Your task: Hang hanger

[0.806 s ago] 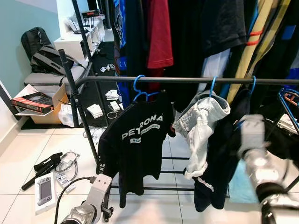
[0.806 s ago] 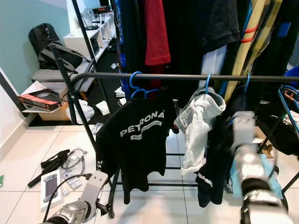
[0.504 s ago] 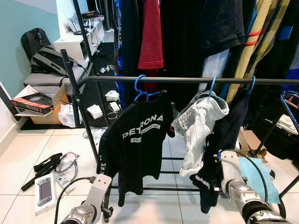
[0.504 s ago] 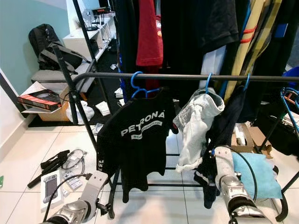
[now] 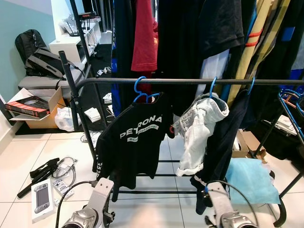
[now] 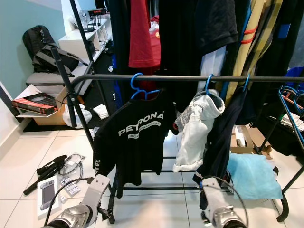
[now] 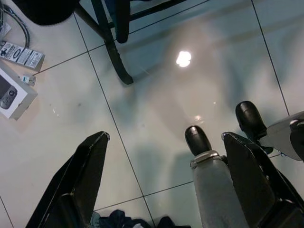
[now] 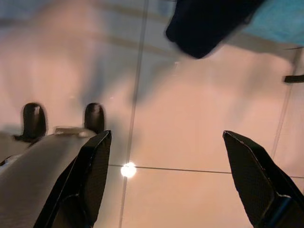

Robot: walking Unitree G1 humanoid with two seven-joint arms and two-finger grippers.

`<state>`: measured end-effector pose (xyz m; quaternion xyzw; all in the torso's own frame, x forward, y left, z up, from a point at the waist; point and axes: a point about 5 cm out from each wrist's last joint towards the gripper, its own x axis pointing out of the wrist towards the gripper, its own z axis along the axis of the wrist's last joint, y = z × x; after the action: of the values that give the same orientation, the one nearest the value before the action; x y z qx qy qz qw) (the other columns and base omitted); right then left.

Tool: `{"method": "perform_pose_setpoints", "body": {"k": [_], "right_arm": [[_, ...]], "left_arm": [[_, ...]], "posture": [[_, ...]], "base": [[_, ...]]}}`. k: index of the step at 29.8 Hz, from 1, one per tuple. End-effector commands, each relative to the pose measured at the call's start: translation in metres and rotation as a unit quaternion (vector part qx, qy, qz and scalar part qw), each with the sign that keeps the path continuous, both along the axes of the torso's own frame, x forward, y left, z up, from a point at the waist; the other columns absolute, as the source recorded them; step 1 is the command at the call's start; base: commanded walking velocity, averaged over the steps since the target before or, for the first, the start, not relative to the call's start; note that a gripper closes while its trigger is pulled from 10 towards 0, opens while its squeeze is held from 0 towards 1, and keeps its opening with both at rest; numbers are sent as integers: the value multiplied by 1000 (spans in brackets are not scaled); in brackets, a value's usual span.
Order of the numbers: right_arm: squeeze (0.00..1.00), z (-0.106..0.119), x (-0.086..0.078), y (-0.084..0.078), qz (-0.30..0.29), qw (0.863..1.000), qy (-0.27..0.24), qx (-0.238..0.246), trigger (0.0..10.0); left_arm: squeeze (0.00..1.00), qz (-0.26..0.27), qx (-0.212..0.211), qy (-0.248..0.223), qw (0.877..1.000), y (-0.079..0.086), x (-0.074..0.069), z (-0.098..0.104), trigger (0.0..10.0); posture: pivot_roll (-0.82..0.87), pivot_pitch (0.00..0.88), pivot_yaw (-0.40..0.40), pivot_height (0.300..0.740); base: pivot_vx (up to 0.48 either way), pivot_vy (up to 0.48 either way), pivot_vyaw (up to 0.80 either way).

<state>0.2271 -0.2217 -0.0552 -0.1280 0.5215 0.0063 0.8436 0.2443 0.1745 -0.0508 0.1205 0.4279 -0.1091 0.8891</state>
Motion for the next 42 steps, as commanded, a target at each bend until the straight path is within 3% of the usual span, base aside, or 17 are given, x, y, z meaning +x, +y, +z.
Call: {"method": "perform_pose_setpoints", "body": {"k": [1, 10, 14, 18, 19, 20, 21, 22, 24, 25, 26, 28, 30, 32, 36, 38, 42], "right_arm": [[0, 0, 0, 0, 0, 1000, 2, 1, 10000], [0, -1, -1, -1, -2, 1000, -5, 2, 10000], [0, -1, -2, 0, -3, 1000, -6, 3, 10000], [0, -2, -2, 0, -4, 1000, -7, 4, 10000], [0, -2, -3, 0, -5, 1000, -7, 4, 10000], [0, -2, -3, 0, -5, 1000, -7, 4, 10000], [0, -2, -3, 0, -5, 1000, -7, 4, 10000], [0, -2, -3, 0, -5, 1000, -7, 4, 10000], [0, -2, -3, 0, -4, 1000, -7, 5, 10000], [0, -2, -3, 0, -4, 1000, -7, 5, 10000], [0, -2, -3, 0, -4, 1000, -7, 5, 10000], [0, -2, -3, -1, -4, 1000, -7, 5, 10000], [0, -2, -4, -1, -3, 1000, -7, 5, 10000], [0, -2, -4, -1, -3, 1000, -7, 5, 10000], [0, -2, -4, -1, -5, 1000, -8, 5, 10000], [0, -3, -4, -1, -5, 1000, -9, 5, 10000], [0, -3, -4, 0, -6, 1000, -9, 5, 10000]], "left_arm": [[0, -5, 6, 13, 1000, 1, -3, -2, 10000], [0, -5, -5, 7, 1000, 0, -2, -1, 10000], [0, 11, -22, -19, 1000, 0, 0, 1, 10000], [0, 32, -71, -69, 995, -4, 5, 6, 10000], [0, 42, -103, -98, 989, -6, 7, 10, 10000], [0, 42, -103, -98, 989, -6, 7, 10, 10000], [0, 21, -155, -137, 978, -13, 12, 18, 10000], [0, 21, -155, -137, 978, -13, 12, 18, 10000], [0, -48, -226, -229, 946, 2, 51, 67, 10000], [0, -48, -226, -229, 946, 2, 51, 67, 10000], [0, -88, -256, -274, 923, 9, 67, 94, 10000], [0, -161, -296, -335, 880, 12, 82, 139, 10000], [0, -184, -283, -416, 844, 10, 97, 187, 10000], [0, -171, -274, -439, 838, 12, 102, 197, 10000], [0, -109, -202, -508, 830, 15, 123, 225, 10000], [0, -105, -193, -513, 830, 14, 126, 228, 10000], [0, -93, -140, -510, 844, 11, 134, 231, 10000]], "posture": [[-67, 0, 17, 740], [-74, 0, 21, 740], [-81, 0, 27, 740], [-86, 0, 29, 740], [-86, 0, 29, 740], [-86, 0, 29, 740], [-74, 0, 20, 740], [-74, 0, 20, 740], [-67, 0, 16, 740], [-67, 0, 16, 740], [-65, 0, 15, 740], [-61, 0, 13, 740], [-64, 0, 16, 740], [-64, 0, 16, 740], [-73, 0, 20, 740], [-74, 0, 21, 740], [-78, 0, 22, 740]], "base": [[-315, 0, 0], [-303, 0, 0], [0, 0, 0], [0, 0, 0], [0, 0, 0], [0, 0, 0], [0, 0, 0], [0, 0, 0], [0, 0, 0], [0, 0, 0], [0, 0, 0], [0, 0, 0], [0, 0, 0], [0, 0, 0], [0, 0, 0], [0, 0, 0], [0, 0, 0]]}}
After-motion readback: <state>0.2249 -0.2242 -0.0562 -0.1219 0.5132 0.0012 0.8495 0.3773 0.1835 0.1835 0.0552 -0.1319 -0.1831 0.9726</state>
